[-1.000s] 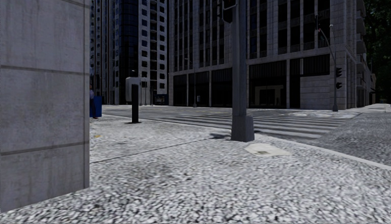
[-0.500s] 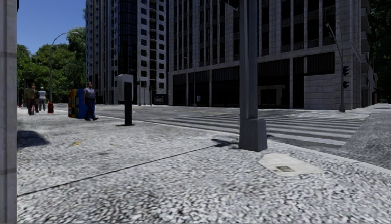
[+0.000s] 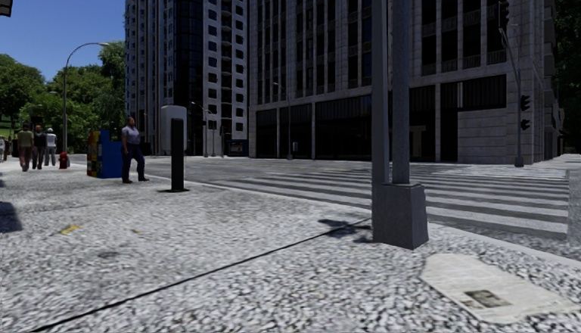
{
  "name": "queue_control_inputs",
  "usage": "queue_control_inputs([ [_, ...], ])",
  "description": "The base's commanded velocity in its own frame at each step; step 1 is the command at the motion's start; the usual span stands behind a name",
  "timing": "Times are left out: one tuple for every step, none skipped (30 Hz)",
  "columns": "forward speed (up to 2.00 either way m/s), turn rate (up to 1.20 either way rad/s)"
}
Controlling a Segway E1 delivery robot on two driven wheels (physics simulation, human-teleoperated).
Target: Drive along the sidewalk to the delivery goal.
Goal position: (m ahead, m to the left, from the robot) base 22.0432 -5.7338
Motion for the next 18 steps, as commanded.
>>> queue_control_inputs([
  [1.47, 0.00],
  [1.47, 0.00],
  [1.47, 0.00],
  [1.47, 0.00],
  [1.47, 0.00],
  [1.47, 0.00],
  [1.47, 0.00],
  [1.47, 0.00],
  [1.47, 0.00],
  [1.47, 0.00],
  [1.47, 0.00],
  [1.47, 0.00],
  [1.47, 0.00],
  [1.47, 0.00],
  [1.47, 0.00],
  [1.47, 0.00],
  [1.47, 0.00],
  [1.47, 0.00],
])
